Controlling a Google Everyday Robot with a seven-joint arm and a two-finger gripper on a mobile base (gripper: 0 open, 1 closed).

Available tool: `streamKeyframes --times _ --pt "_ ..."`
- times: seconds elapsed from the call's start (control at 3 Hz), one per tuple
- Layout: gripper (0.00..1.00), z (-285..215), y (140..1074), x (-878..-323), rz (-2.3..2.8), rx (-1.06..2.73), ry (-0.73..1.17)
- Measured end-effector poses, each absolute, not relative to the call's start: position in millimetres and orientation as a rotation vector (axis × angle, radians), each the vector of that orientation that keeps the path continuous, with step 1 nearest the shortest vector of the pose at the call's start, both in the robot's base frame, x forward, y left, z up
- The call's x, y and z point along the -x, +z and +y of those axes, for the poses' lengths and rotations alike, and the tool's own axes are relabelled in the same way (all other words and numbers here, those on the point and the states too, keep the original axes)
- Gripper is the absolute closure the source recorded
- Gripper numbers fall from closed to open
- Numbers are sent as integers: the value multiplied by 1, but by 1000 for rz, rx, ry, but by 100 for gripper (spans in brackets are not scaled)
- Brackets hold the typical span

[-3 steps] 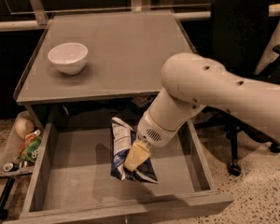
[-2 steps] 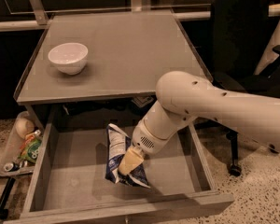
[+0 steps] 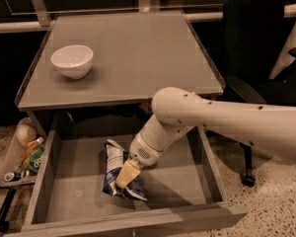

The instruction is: Place blue chip bag into top drawer

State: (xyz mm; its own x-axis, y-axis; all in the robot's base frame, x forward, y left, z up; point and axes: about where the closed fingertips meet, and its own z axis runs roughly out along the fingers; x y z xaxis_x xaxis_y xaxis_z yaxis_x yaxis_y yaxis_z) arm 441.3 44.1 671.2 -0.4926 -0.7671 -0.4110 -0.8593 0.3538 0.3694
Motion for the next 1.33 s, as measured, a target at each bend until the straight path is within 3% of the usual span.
streamKeyframes --times 0.33,1.33 --pt "81 45 669 -441 2445 1484 830" --pt "12 45 669 -441 2445 1485 830"
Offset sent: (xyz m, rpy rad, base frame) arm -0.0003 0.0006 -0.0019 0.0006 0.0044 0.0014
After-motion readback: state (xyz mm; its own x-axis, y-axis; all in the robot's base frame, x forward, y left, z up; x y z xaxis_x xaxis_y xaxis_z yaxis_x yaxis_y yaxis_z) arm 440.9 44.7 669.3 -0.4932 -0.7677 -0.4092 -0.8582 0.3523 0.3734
